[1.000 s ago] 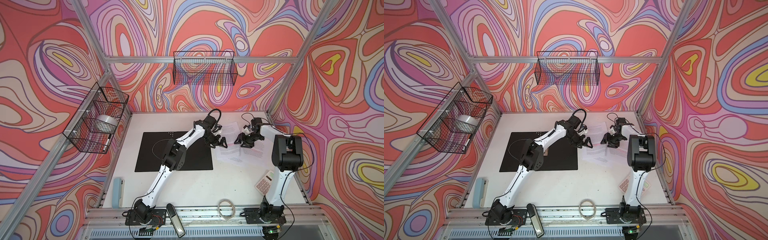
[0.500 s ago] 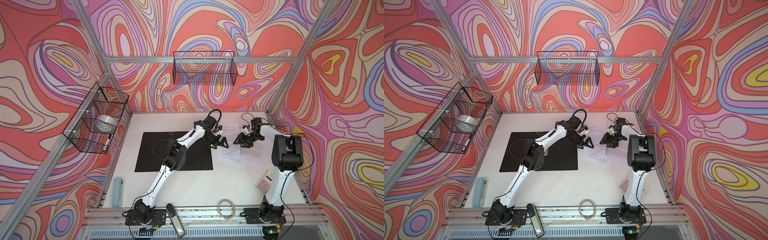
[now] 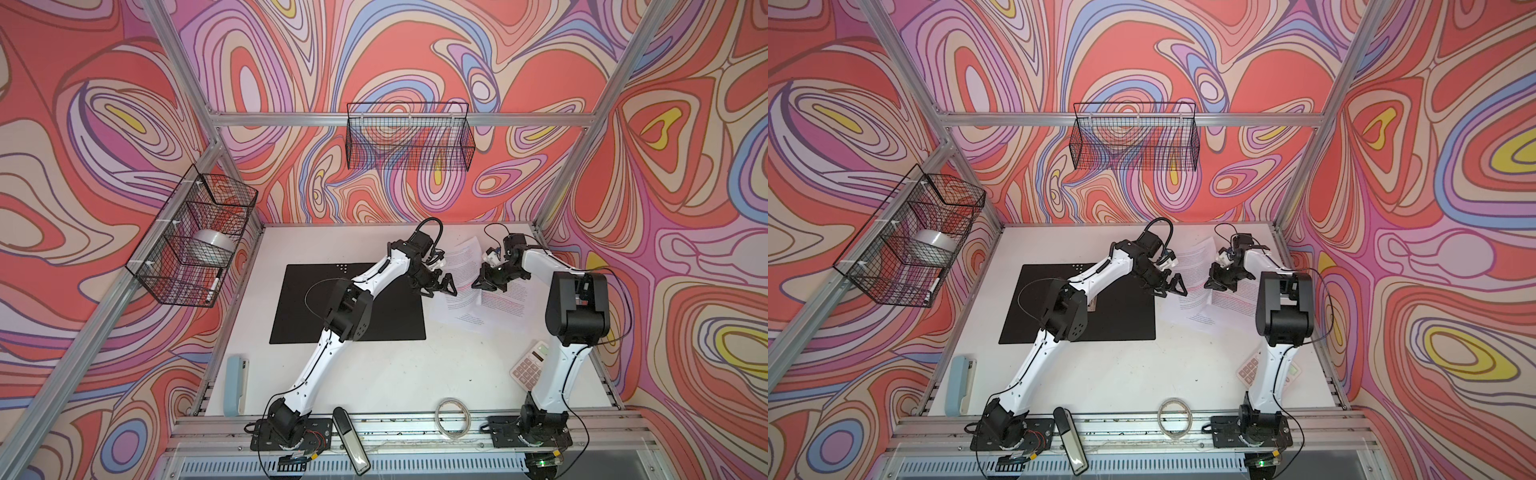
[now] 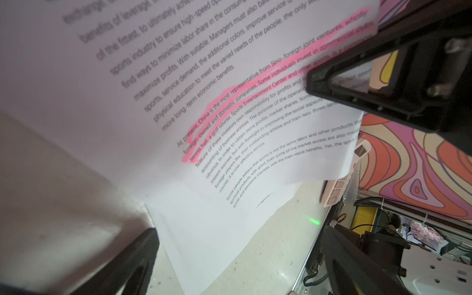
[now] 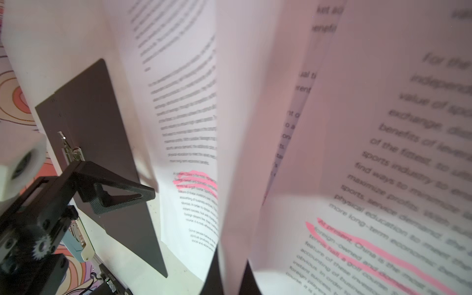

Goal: Put the files into the folder
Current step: 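Lift the top sheets with the right gripper while the left gripper withdraws toward the folder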

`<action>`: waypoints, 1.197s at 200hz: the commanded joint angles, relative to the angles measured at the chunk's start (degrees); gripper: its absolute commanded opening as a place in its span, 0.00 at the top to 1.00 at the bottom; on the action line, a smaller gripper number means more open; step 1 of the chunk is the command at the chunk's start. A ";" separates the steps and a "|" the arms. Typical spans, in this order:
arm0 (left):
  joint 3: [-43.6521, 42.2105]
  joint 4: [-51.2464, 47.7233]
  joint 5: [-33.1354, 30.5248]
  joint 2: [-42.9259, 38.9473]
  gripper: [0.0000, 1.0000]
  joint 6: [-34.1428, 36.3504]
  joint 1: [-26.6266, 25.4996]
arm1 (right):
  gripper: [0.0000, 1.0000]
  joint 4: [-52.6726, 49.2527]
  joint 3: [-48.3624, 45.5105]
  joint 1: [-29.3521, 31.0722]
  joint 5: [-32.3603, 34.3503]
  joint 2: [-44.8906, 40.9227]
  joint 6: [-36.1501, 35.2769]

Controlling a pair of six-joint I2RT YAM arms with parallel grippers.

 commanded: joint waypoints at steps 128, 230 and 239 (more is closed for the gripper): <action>-22.28 -4.62 -5.61 -44.92 0.00 3.95 26.63 | 0.94 0.90 -2.45 14.34 -4.97 -20.76 8.78; -36.06 -5.71 -6.49 -52.46 0.00 6.58 33.64 | 0.91 23.22 -13.23 28.57 3.61 -17.27 29.54; -36.62 -5.76 -6.50 -52.68 0.00 6.83 33.66 | 0.91 24.75 -13.83 29.00 3.99 -16.48 30.90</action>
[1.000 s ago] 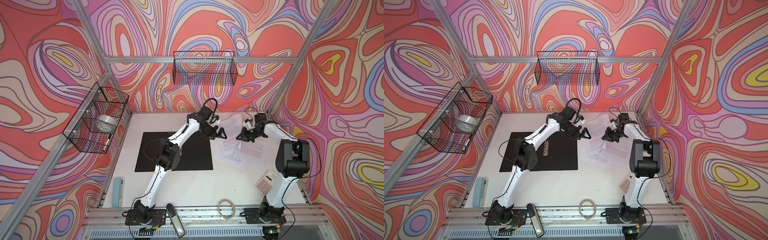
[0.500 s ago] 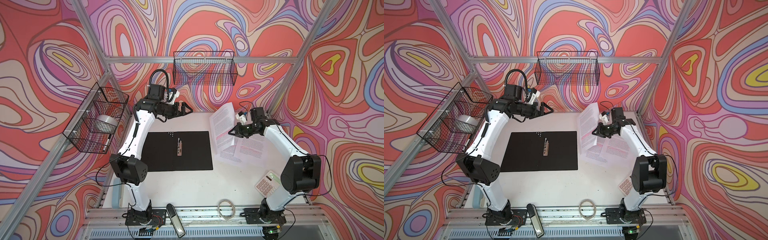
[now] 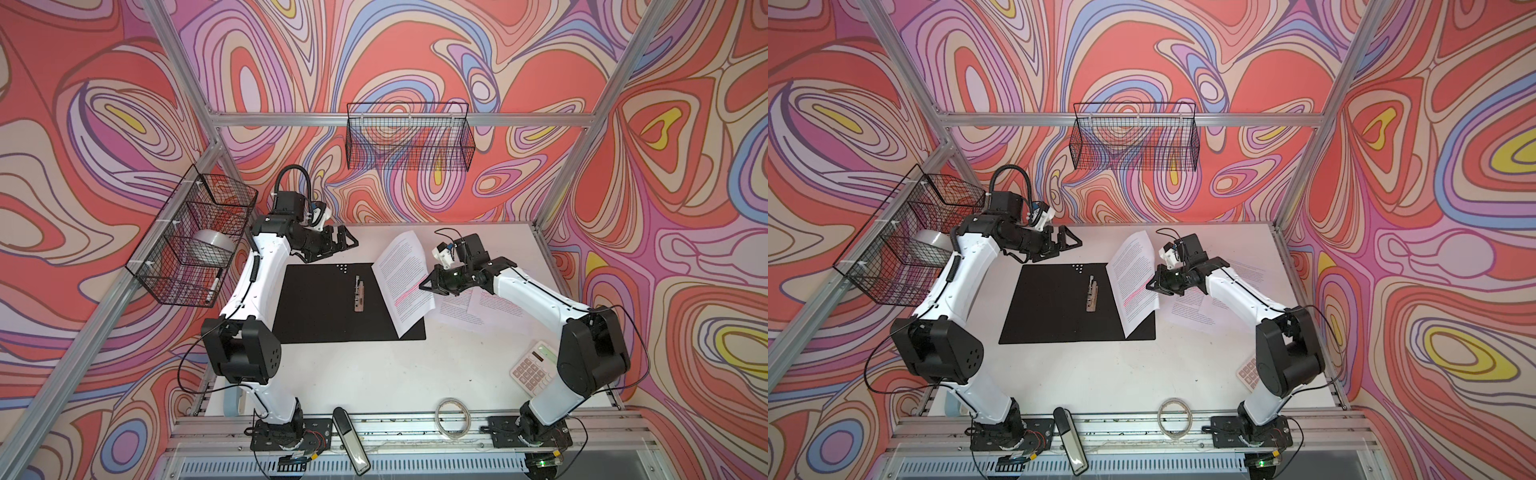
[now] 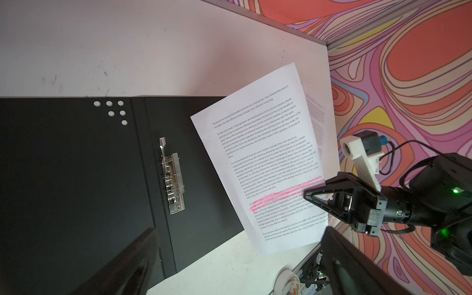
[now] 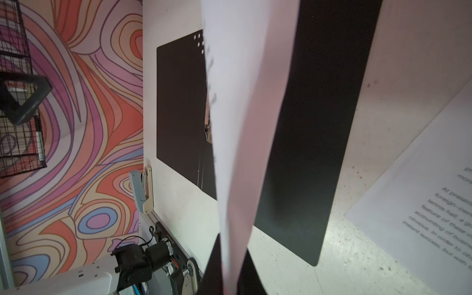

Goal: Put the files into the folder
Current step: 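Carry the sheets with the right gripper and lay them onto the open folder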

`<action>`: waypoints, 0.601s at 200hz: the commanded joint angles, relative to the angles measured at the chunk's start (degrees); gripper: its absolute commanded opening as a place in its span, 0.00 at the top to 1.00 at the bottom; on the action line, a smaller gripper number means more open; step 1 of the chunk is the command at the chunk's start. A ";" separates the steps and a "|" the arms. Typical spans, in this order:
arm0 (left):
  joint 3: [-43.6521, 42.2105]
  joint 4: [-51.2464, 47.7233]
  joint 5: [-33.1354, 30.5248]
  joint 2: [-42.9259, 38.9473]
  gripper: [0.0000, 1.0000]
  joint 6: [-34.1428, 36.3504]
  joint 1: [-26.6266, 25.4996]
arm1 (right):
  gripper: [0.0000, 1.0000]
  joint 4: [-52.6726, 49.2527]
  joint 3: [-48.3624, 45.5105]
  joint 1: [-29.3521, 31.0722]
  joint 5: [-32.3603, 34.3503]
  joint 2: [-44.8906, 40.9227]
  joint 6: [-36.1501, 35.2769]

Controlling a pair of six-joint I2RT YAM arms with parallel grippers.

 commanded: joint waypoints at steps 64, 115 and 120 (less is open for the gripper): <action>-4.72 -1.31 0.66 -3.01 0.00 2.18 0.83 | 0.88 7.39 -1.30 4.29 10.27 9.06 10.48; -5.34 -1.45 2.12 -1.74 0.00 2.09 0.83 | 0.80 1.71 -0.20 6.37 15.95 9.65 10.61; -5.27 -1.45 2.22 -1.52 0.00 2.01 0.83 | 0.78 1.25 -0.15 6.71 16.19 9.73 10.74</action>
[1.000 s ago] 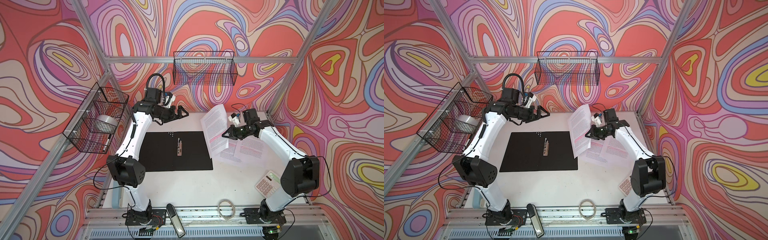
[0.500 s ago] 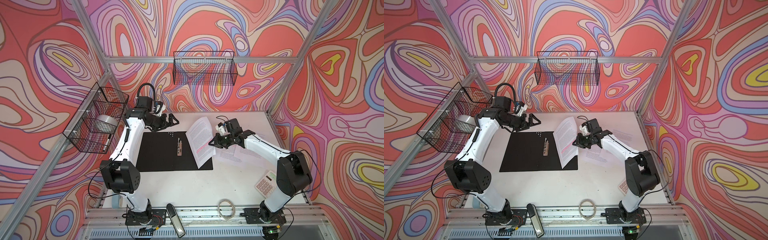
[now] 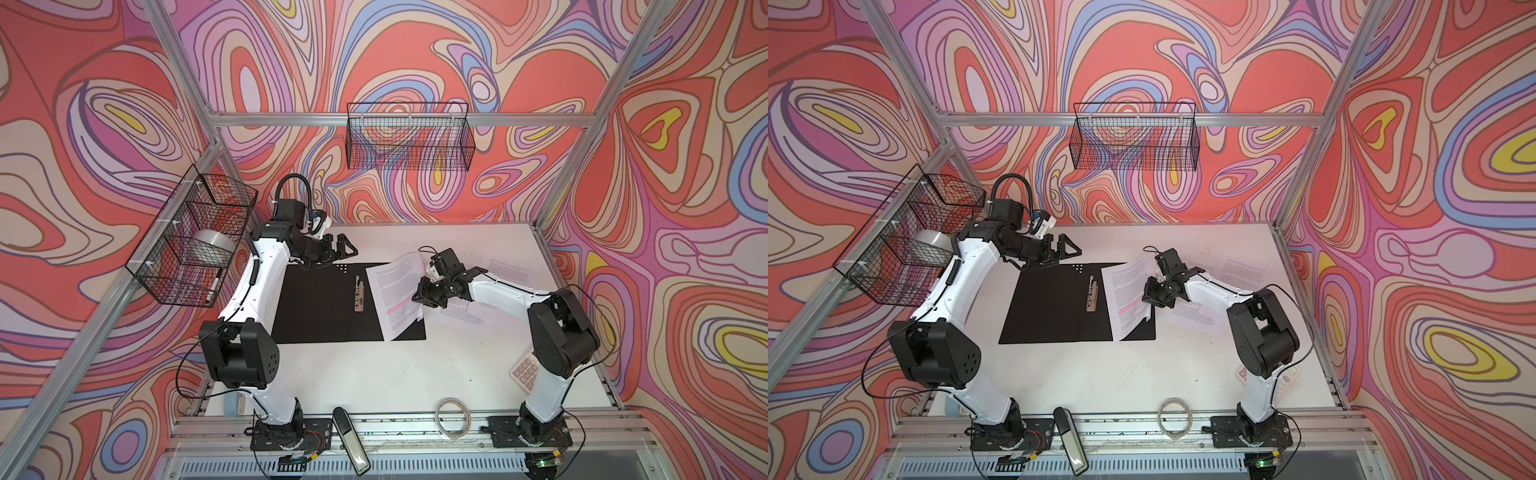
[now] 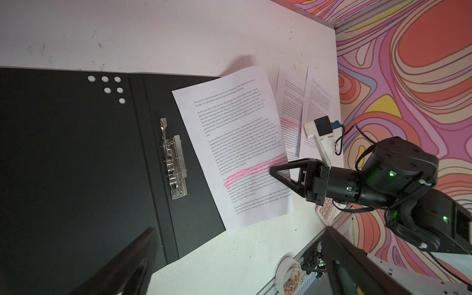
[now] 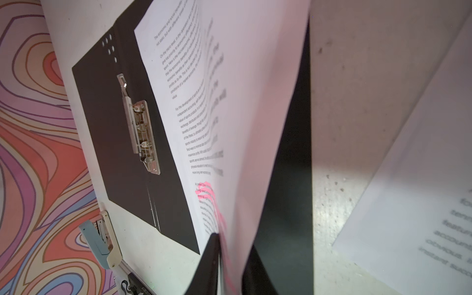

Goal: Put the files into the folder
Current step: 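Carry the sheets with the right gripper and lay them onto the open folder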

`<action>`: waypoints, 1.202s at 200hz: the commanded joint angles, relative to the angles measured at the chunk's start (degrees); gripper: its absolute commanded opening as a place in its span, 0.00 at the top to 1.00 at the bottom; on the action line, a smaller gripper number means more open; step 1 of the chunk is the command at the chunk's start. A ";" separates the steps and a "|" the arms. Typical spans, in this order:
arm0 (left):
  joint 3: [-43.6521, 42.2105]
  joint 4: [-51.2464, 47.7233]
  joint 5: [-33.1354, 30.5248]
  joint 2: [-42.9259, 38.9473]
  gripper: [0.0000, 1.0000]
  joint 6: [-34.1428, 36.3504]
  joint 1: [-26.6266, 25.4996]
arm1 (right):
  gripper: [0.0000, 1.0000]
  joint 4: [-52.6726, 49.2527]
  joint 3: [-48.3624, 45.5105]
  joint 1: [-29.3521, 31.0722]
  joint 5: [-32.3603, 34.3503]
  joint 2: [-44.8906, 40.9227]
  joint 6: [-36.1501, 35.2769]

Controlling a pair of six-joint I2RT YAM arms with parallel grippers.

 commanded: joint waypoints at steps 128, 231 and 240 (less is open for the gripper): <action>-1.67 -1.24 2.07 0.13 0.00 0.96 0.42 | 0.49 -12.13 5.09 5.09 12.38 4.05 -0.77; -4.99 -0.88 1.61 -1.49 0.00 2.46 0.42 | 0.38 -13.75 9.99 6.23 11.42 7.90 -2.83; -5.20 -0.86 1.48 -1.54 0.00 2.69 0.42 | 0.38 -14.19 10.63 6.44 11.83 8.25 -2.90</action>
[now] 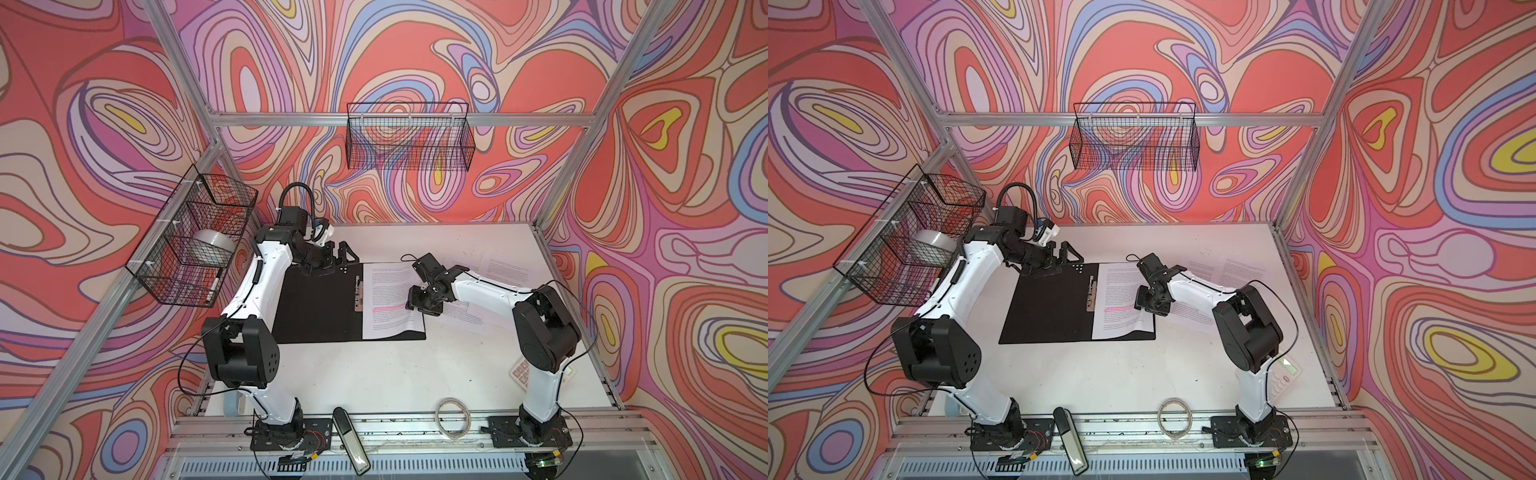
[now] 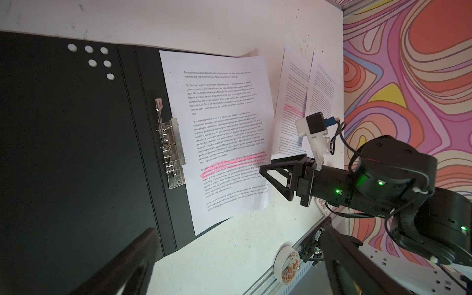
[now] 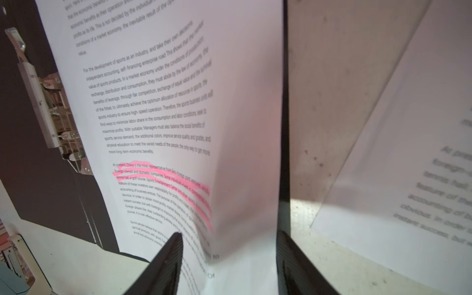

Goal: Put the files into the folder
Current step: 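Carry the sheets with the right gripper and lay them onto the open folder, then release the highlighted sheet on the folder and draw the right gripper back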

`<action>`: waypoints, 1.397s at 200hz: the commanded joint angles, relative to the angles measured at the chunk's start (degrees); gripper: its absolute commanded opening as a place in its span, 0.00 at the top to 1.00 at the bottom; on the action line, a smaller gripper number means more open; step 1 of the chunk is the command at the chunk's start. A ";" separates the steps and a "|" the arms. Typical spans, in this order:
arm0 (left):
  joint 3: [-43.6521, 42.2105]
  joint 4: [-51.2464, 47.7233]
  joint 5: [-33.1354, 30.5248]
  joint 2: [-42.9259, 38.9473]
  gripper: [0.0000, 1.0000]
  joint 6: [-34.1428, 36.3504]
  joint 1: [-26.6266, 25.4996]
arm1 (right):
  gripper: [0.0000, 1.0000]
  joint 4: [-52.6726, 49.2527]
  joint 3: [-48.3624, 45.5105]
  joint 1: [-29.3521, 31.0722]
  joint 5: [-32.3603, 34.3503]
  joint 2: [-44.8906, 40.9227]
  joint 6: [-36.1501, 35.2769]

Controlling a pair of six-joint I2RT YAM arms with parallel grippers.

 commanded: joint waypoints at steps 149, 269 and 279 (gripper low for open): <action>-0.99 -1.46 -1.14 -0.71 0.00 2.57 0.42 | 0.48 -5.85 6.24 1.04 6.29 5.92 -8.28; -1.28 -2.06 -0.66 0.62 0.00 3.18 0.43 | 0.54 -8.64 12.95 1.07 4.14 11.69 -13.65; -1.41 -2.14 -0.12 0.80 0.00 3.18 0.42 | 0.52 -8.82 12.95 1.03 4.83 11.20 -13.84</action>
